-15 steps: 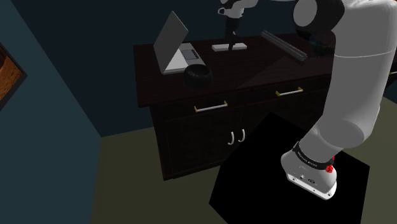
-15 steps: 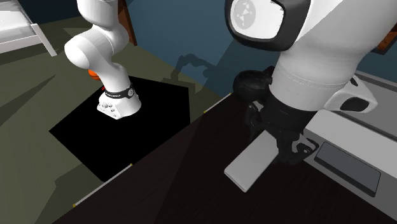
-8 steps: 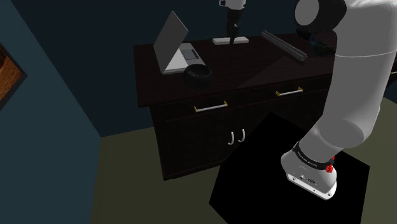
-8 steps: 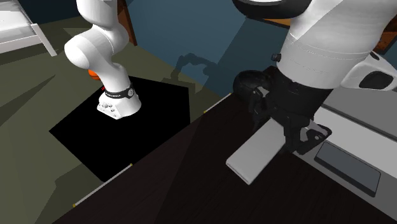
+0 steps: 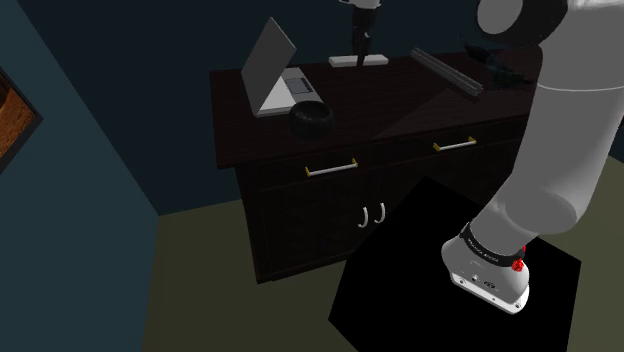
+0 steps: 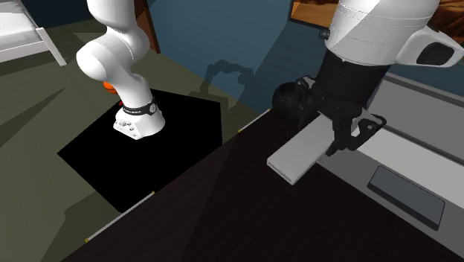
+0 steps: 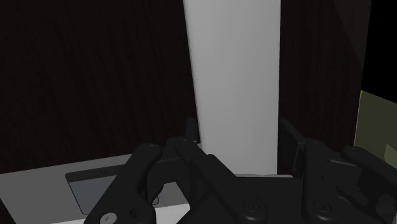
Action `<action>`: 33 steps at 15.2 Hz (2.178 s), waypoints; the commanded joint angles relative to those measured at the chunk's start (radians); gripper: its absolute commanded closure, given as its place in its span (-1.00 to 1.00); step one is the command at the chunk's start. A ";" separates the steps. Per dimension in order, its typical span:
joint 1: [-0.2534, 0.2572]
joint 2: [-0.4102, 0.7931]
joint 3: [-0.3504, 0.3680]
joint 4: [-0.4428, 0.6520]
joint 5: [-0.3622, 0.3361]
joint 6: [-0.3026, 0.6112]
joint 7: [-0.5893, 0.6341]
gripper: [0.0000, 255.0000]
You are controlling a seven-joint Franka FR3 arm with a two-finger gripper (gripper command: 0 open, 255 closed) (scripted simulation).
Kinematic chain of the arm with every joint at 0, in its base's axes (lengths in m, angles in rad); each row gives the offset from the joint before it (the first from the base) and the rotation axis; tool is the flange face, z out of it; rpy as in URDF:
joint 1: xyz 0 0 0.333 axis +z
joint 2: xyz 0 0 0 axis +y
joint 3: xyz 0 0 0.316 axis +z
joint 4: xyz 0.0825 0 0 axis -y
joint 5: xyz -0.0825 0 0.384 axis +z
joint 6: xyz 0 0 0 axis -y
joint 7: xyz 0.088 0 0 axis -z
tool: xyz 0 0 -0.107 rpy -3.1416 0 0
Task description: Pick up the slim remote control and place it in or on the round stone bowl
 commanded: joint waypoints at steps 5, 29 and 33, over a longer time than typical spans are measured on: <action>0.109 -0.111 0.035 -0.145 -0.045 0.045 0.137 1.00; 0.318 -0.210 0.167 -0.388 -0.090 0.204 0.475 1.00; 0.317 -0.194 0.168 -0.428 -0.085 0.260 0.471 1.00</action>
